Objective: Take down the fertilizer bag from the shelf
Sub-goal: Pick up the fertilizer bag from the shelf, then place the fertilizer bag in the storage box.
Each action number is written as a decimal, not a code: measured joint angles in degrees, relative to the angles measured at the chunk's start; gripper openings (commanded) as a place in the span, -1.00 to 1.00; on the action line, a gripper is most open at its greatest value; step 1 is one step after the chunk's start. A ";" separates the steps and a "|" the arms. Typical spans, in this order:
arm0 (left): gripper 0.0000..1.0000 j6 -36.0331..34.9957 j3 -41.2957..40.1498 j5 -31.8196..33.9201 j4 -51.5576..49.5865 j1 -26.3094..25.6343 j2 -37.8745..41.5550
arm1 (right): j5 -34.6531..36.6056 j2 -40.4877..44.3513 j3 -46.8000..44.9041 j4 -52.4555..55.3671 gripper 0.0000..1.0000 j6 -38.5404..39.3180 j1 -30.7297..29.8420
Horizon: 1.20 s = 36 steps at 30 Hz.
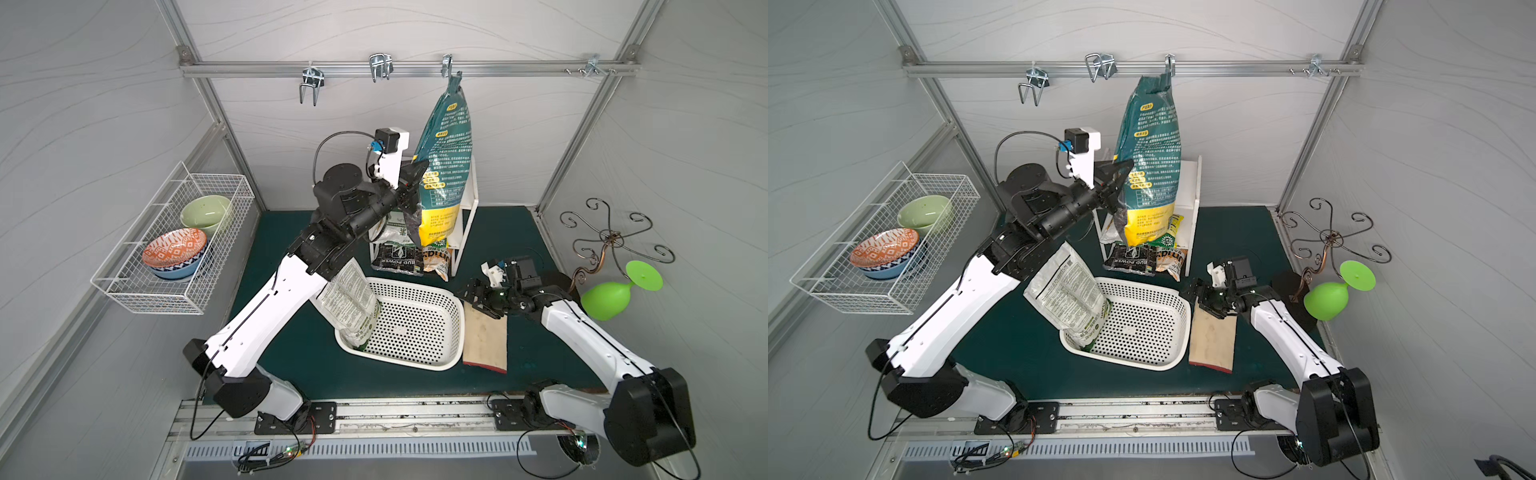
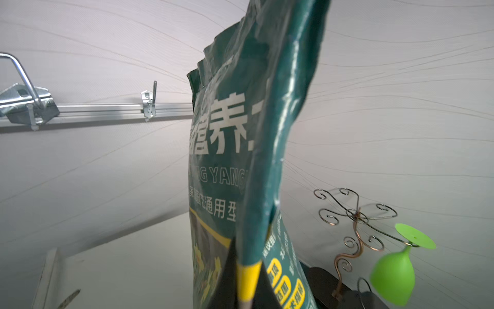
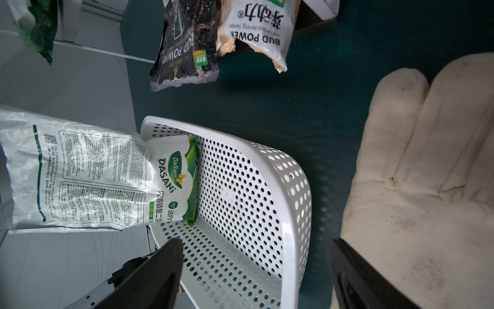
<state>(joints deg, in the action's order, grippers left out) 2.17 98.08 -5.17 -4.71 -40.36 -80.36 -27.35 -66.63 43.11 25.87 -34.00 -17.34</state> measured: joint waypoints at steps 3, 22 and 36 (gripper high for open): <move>-1.00 1.42 -9.38 -1.22 0.00 0.00 6.16 | 0.07 0.79 -0.90 0.31 0.72 -0.02 -1.25; -1.00 8.85 -43.93 0.17 3.67 0.37 22.75 | 0.31 -0.59 -2.58 0.70 0.16 -2.16 -4.02; -1.00 9.18 -57.79 0.68 26.05 0.20 19.17 | 0.22 -2.56 -4.50 -0.02 -0.13 -2.97 -4.07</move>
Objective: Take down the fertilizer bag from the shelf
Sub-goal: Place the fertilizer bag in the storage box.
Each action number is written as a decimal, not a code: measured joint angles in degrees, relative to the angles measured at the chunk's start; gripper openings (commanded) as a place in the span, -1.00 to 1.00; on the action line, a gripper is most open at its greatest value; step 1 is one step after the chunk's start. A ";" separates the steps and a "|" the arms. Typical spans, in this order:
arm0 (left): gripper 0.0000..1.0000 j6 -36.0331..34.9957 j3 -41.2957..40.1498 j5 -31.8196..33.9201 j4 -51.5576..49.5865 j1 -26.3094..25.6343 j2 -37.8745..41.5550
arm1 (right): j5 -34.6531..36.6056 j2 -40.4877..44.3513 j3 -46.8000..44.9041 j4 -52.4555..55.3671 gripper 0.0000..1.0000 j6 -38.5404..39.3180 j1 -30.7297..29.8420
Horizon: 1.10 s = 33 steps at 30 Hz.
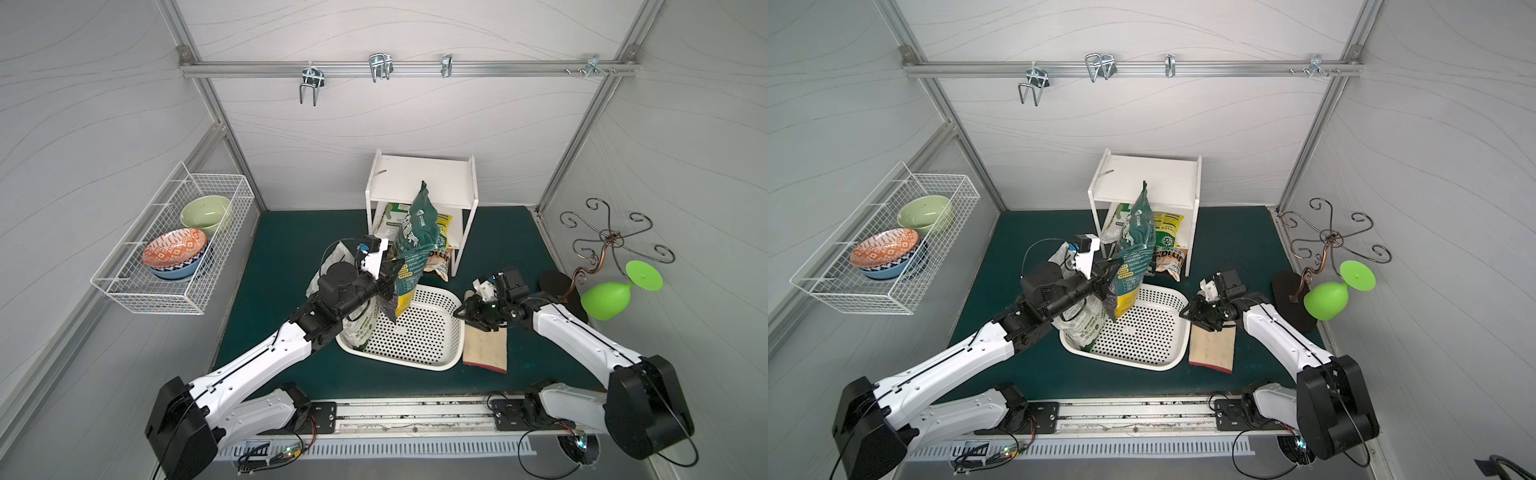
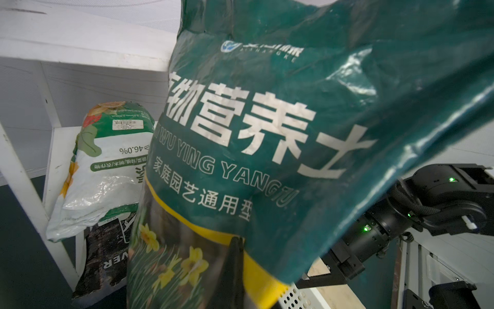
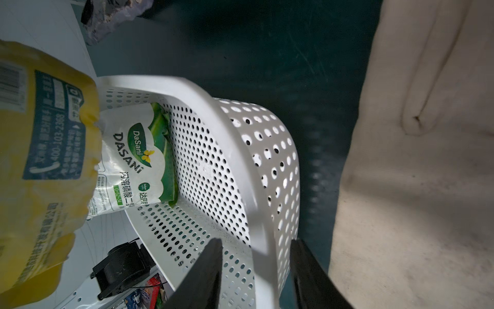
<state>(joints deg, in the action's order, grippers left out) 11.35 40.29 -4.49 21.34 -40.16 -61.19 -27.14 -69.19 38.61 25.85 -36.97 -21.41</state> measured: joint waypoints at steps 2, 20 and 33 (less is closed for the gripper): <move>-1.00 -0.11 -4.59 0.72 5.51 -0.02 -0.02 | 0.02 -0.22 -0.04 -0.20 -0.15 -0.11 0.00; -1.00 9.57 -28.37 14.10 5.53 -1.62 20.61 | 0.11 -3.06 -0.13 -0.96 -0.17 -0.07 -0.02; 0.90 16.39 -27.32 19.80 -5.18 -2.45 27.06 | 0.09 -3.87 0.74 -0.83 -0.13 0.33 -0.26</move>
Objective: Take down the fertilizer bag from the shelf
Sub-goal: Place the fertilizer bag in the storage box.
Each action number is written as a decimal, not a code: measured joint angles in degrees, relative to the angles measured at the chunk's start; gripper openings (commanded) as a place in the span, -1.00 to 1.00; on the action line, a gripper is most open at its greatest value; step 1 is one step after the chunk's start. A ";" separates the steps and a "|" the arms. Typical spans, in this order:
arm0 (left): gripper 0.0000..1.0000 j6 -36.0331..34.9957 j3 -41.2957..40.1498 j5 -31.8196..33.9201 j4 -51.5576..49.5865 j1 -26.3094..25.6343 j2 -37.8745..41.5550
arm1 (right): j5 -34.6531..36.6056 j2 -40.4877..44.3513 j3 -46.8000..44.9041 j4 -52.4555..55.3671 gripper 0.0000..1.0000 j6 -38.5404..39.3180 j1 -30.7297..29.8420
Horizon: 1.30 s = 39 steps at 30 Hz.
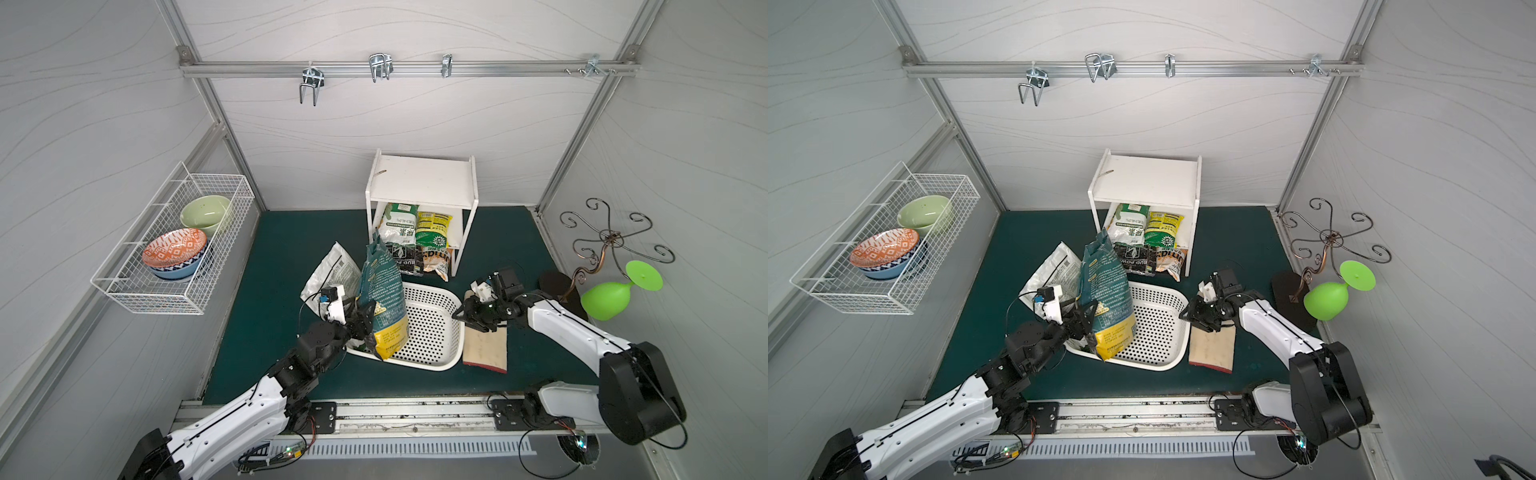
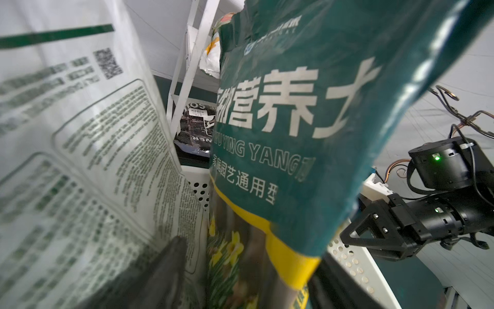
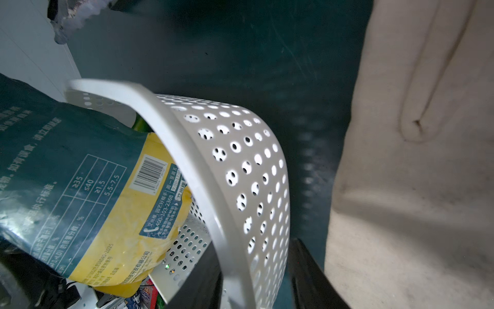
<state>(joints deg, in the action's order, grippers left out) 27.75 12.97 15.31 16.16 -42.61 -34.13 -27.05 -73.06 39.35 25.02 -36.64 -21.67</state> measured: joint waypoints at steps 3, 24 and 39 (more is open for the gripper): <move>0.93 -2.51 4.42 1.60 -3.85 0.11 0.98 | -0.04 -0.66 1.38 0.07 -0.11 0.39 -0.02; -0.05 -15.58 46.40 0.50 -32.92 1.29 -31.76 | 0.72 -1.73 5.27 0.70 -0.05 1.51 -0.13; -1.00 -15.82 39.91 0.13 -22.01 2.23 -28.81 | 0.98 -2.01 4.79 -0.17 -0.06 1.55 -0.13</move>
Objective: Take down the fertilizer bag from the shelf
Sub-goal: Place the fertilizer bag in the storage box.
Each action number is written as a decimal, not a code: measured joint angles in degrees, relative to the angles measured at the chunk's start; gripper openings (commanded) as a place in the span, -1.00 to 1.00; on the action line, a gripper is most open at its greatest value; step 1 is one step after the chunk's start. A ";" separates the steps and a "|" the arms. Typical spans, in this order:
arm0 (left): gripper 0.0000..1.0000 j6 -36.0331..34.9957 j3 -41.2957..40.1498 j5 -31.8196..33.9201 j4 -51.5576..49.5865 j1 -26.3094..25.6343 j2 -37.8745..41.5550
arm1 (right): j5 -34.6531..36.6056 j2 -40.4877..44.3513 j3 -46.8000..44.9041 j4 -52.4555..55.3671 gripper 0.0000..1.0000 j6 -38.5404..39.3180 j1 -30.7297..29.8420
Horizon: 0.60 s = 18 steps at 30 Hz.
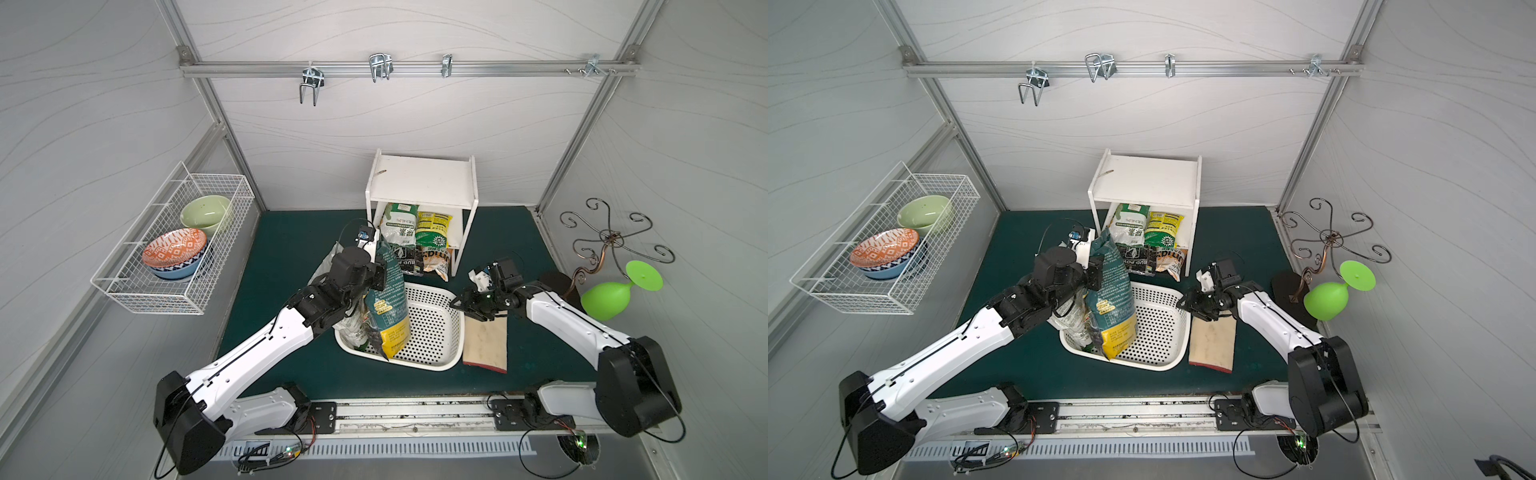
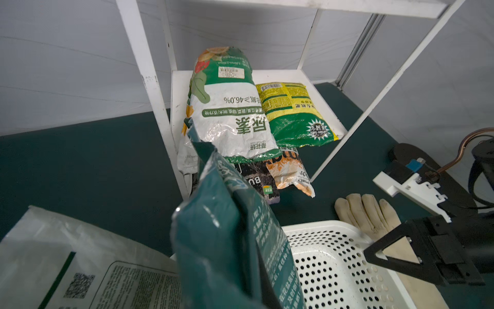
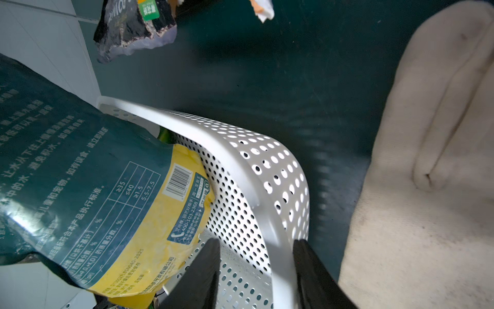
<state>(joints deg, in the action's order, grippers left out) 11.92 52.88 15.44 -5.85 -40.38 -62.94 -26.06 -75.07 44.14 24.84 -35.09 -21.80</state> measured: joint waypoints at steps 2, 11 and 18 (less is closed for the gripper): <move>-1.00 -0.57 -6.58 -0.20 9.99 -0.04 2.43 | 0.04 0.00 -0.07 -0.20 -0.06 -0.02 0.00; -1.00 -1.92 -23.50 2.21 29.03 -2.91 14.12 | -0.20 -0.46 -0.83 -1.99 -0.08 -0.09 0.00; -0.24 1.66 -30.08 5.16 24.85 -4.68 27.06 | -0.85 -1.75 -0.85 -2.56 -0.05 -0.44 -0.22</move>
<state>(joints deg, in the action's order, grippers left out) 13.58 22.81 20.60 19.00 -45.06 -35.88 -26.92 -76.82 43.29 22.28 -35.53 -22.02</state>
